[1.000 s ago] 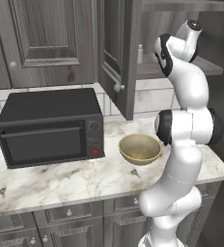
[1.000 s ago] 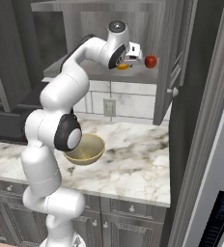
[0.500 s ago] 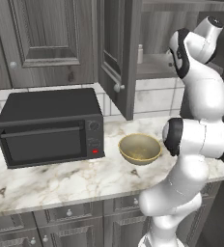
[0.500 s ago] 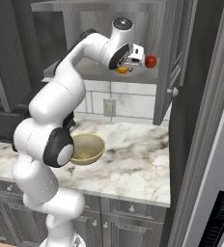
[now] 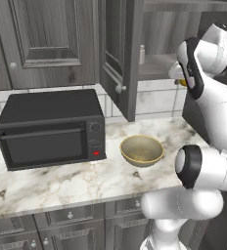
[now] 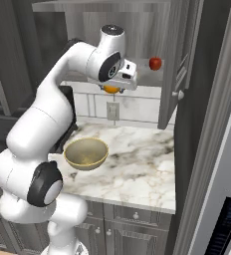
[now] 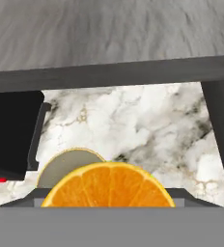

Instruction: Open the cabinet. Pick the orange and apple from the cabinet and place them into the bowl. Then close the cabinet.

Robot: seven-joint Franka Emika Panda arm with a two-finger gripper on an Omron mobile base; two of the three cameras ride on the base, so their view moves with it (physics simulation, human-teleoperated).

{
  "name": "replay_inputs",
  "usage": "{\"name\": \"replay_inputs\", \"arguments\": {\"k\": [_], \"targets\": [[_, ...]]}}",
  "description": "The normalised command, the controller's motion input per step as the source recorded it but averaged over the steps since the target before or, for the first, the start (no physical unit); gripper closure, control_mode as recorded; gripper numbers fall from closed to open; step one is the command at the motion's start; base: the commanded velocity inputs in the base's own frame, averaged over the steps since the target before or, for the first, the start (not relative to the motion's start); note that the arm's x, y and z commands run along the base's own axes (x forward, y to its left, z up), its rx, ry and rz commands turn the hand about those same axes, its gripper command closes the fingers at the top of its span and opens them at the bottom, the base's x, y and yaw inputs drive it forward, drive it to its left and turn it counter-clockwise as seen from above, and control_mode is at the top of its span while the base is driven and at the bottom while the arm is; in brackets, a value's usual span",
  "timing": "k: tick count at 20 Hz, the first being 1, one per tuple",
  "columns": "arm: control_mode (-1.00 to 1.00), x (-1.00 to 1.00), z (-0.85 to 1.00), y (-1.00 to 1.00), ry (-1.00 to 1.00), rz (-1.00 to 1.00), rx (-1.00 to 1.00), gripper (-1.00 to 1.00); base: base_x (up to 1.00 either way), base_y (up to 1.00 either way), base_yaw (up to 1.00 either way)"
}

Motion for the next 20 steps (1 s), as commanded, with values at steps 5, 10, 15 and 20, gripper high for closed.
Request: {"name": "replay_inputs", "arguments": {"k": [5,10,15,20], "targets": [[-1.0,-0.73,-0.7,0.54,0.22,0.01,0.0,1.0,0.0,0.0,0.0],[-1.0,-0.16,-0.85,0.46,0.3,0.0,0.0,1.0,0.0,0.0,0.0],[-1.0,0.11,-0.72,0.27,0.25,0.03,0.0,1.0,0.0,0.0,0.0],[-1.0,0.33,-0.55,0.17,0.2,0.02,0.0,1.0,0.0,0.0,0.0]]}}
